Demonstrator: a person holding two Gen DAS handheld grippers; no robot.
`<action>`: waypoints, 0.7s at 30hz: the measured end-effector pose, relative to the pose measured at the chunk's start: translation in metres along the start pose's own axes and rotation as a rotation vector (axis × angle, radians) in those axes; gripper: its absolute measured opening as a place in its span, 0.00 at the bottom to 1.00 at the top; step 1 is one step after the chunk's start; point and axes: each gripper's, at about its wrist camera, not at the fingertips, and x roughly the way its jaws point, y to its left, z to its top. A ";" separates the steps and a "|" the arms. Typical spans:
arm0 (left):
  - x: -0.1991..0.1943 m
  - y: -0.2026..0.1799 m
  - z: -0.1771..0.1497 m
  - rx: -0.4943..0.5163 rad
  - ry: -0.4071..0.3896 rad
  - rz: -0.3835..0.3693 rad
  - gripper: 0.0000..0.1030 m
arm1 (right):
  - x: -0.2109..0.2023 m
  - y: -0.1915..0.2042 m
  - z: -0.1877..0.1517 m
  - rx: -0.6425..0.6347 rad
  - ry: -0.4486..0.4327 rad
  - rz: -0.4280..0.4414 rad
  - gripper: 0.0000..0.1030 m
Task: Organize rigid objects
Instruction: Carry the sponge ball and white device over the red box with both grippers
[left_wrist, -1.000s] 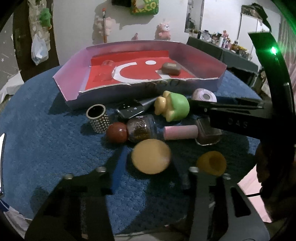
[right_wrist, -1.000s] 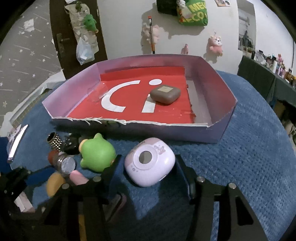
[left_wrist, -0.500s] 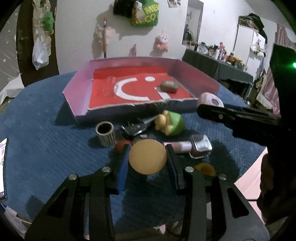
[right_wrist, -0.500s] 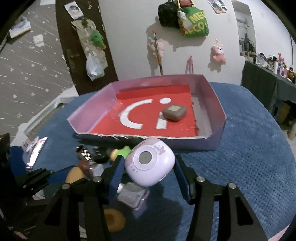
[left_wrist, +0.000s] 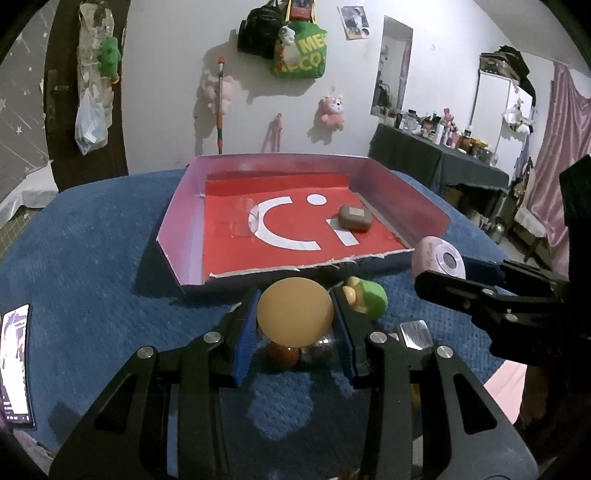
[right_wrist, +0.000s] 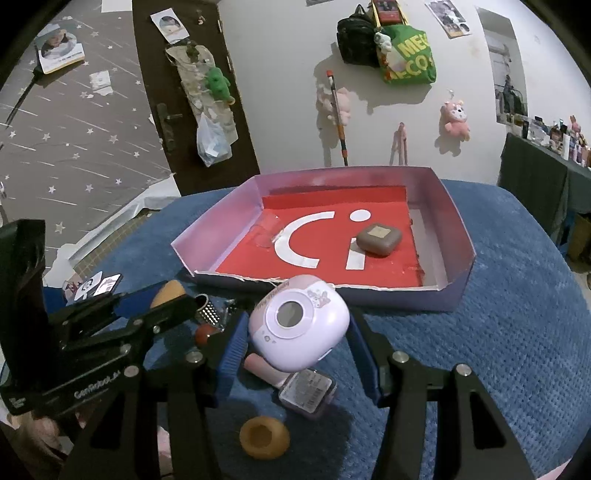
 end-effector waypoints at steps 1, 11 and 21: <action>0.000 0.001 0.002 -0.003 -0.002 -0.003 0.35 | 0.000 0.000 0.000 0.000 -0.001 0.001 0.56; 0.002 0.006 0.014 -0.009 -0.016 0.001 0.35 | 0.000 0.004 0.008 -0.011 -0.006 0.012 0.56; 0.006 0.009 0.028 -0.014 -0.010 -0.001 0.35 | 0.001 0.001 0.024 -0.002 -0.013 0.023 0.56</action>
